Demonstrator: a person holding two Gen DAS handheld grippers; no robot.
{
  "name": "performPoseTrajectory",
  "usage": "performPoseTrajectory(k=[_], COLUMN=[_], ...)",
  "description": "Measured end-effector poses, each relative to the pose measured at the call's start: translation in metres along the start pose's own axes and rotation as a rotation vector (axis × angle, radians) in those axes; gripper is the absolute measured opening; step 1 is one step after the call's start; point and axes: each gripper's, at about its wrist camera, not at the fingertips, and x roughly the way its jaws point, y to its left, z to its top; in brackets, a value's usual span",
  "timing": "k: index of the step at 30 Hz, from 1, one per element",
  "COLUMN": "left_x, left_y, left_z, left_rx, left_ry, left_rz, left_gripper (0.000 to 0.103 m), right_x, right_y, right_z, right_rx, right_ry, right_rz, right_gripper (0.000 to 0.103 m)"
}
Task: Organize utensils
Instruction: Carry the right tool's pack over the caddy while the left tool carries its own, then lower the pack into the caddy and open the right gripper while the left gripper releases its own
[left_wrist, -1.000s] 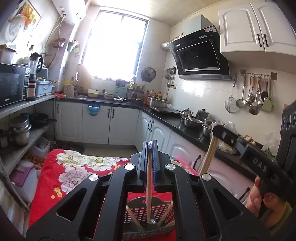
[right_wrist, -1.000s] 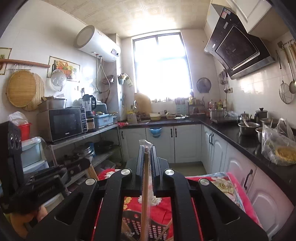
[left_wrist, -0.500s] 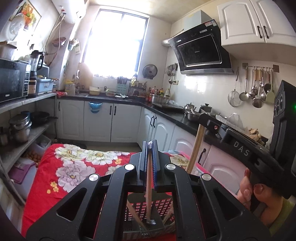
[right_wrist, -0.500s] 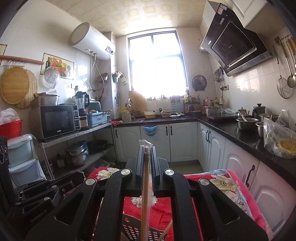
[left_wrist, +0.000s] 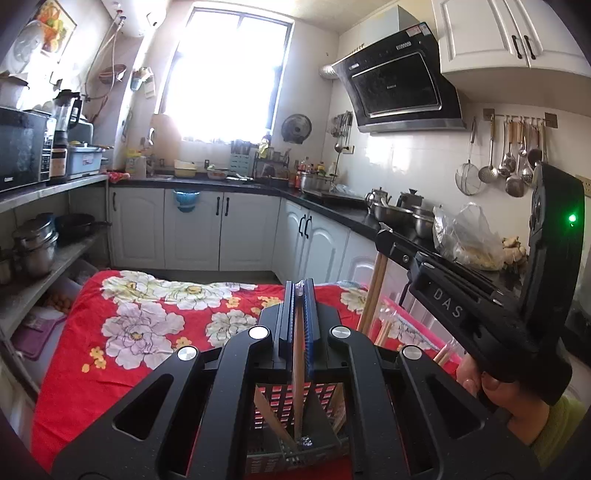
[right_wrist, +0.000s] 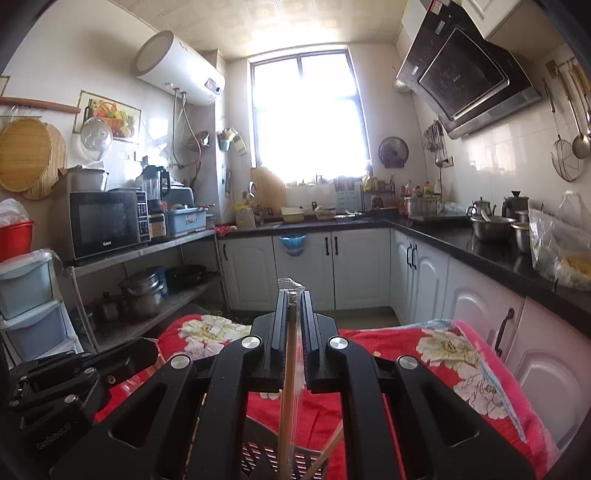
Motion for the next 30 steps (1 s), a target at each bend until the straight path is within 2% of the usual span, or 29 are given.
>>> performPoseTrajectory(k=[17,30], left_x=[0.001,-0.010], left_y=[0.001,0.001], left_z=[-0.017,-0.028], left_rx=[0.010,-0.017], left_ry=[0.074,0.129], left_rz=[-0.014,-0.030], left_gripper=[0.002,0.004], right_x=[0.005,-0.012], right_y=[-0.014,-0.025], right_z=[-0.023,-0.029], right_rx=[0.094,0.116], right_ry=[0.124,0.203], right_rz=[-0.012,-0.012], right_gripper=[0.008,0.009])
